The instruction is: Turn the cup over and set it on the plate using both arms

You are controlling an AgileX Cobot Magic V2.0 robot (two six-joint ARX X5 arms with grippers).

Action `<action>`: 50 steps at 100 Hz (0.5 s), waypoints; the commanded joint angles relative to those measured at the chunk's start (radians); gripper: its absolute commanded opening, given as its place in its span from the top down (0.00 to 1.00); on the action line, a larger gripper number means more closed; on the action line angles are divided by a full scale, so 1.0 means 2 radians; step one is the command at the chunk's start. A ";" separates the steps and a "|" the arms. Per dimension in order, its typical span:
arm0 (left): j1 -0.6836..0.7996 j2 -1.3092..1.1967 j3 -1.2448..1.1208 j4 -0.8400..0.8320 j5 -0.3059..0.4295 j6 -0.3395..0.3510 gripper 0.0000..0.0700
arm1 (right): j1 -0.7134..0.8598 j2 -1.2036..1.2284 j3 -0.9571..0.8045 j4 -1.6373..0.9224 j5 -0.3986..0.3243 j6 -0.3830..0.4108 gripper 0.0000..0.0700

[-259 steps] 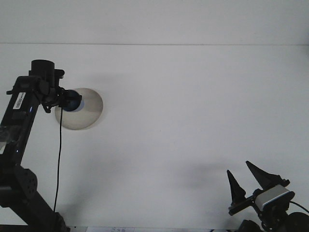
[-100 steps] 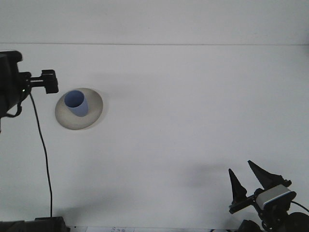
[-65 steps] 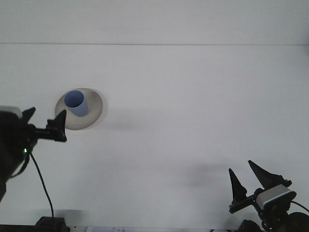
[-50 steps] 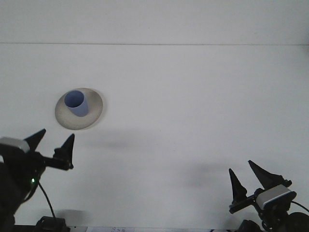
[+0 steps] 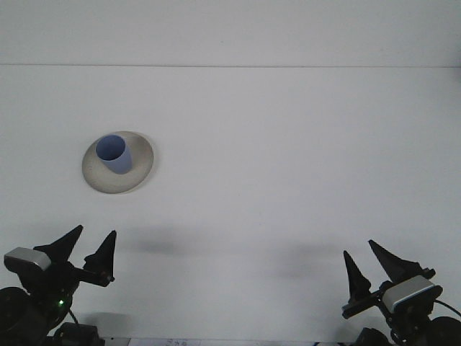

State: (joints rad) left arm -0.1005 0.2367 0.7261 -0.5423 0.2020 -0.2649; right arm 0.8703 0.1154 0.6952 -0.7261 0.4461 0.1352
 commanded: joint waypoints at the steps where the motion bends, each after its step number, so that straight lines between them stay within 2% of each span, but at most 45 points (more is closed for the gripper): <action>1: -0.001 0.001 0.005 0.000 0.005 -0.007 0.96 | 0.005 -0.002 0.002 0.003 0.000 -0.002 1.00; 3: -0.001 0.001 0.005 -0.002 0.004 -0.007 1.00 | 0.005 -0.002 0.002 0.004 0.000 -0.002 1.00; 6: 0.000 0.001 0.005 -0.005 0.005 -0.007 0.97 | 0.005 -0.002 0.002 0.004 0.000 -0.002 0.99; 50: 0.000 0.001 0.005 -0.001 0.004 -0.006 0.98 | 0.005 -0.002 0.002 0.019 0.000 -0.001 0.99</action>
State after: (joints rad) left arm -0.1005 0.2363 0.7261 -0.5583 0.2085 -0.2768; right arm 0.8703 0.1154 0.6952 -0.6983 0.4454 0.1341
